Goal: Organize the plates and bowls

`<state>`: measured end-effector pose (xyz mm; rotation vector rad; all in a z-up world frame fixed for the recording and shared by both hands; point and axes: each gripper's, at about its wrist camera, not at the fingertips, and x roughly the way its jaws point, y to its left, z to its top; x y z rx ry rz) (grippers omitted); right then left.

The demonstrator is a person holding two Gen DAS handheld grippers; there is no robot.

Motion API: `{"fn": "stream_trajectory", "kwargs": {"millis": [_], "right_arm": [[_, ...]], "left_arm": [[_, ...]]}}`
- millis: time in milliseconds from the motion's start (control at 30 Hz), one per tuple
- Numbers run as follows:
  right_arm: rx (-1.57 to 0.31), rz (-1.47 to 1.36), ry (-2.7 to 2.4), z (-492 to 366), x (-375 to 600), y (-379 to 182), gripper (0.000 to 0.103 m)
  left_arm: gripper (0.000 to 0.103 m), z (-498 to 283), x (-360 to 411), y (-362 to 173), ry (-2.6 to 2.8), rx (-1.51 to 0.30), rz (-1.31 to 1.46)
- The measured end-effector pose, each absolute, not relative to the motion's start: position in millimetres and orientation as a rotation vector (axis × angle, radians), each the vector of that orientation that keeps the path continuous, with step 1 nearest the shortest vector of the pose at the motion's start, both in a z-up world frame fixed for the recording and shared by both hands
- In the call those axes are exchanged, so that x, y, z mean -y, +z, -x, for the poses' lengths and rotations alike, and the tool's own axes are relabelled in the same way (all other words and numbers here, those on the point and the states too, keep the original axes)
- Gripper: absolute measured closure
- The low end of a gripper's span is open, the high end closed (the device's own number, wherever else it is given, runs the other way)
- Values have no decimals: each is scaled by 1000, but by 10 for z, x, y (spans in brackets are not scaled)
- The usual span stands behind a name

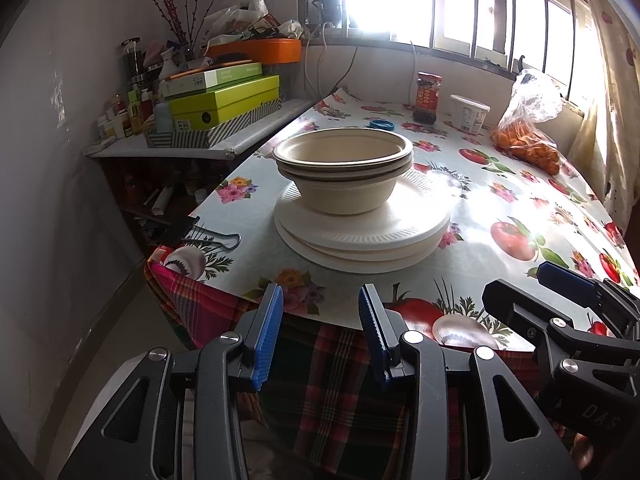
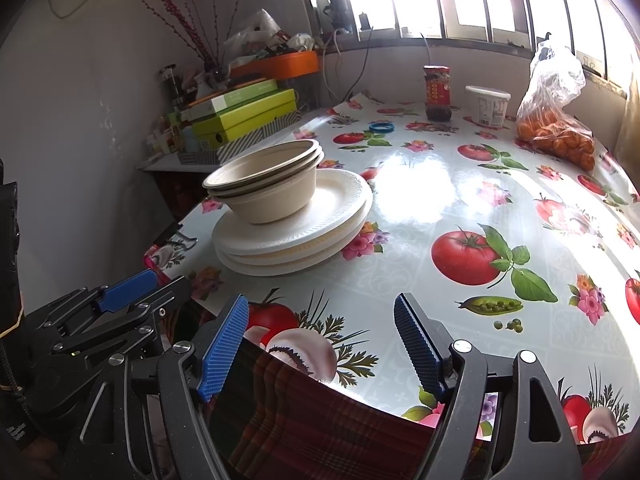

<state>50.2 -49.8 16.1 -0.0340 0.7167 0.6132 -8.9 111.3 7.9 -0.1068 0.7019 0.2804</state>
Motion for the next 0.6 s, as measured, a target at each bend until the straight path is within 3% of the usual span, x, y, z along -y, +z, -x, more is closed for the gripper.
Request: {"fn": "stream_trajectory", "kwargs": {"millis": [600], "right_arm": [[-719, 29, 611, -526, 512, 151, 27]], "left_arm": [[62, 35, -1089, 84, 281, -700, 92]]}}
